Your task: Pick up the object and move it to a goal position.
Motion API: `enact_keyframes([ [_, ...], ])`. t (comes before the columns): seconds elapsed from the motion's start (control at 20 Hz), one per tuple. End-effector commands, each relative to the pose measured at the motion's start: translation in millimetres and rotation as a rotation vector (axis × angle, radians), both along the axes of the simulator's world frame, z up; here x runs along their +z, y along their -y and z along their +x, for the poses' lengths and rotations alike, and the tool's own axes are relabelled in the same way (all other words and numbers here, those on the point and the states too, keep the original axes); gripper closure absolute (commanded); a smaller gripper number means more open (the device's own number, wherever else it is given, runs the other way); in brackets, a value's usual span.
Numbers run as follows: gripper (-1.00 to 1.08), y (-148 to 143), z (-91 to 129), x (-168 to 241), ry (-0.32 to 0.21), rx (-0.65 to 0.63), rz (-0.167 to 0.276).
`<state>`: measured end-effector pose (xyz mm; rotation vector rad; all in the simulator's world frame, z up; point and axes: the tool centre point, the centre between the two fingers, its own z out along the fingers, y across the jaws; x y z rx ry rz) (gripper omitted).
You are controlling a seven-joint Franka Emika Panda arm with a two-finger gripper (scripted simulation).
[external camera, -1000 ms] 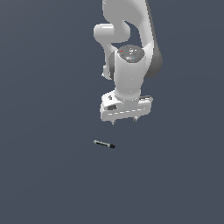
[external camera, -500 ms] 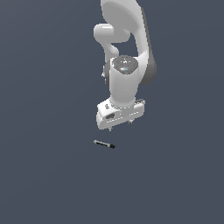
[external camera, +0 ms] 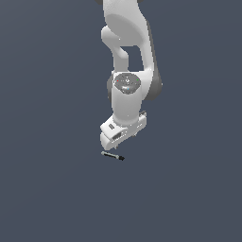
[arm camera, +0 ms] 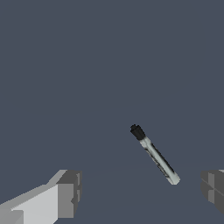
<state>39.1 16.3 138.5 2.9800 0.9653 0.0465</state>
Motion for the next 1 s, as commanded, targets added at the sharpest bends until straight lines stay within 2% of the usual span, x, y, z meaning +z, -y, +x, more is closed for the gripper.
enact_keyframes([
  [0.0,-0.92,5,2,-7,-0.003,0.064,-0.004],
  [0.95,-0.92,45,13,-62,-0.025,0.520,-0.013],
])
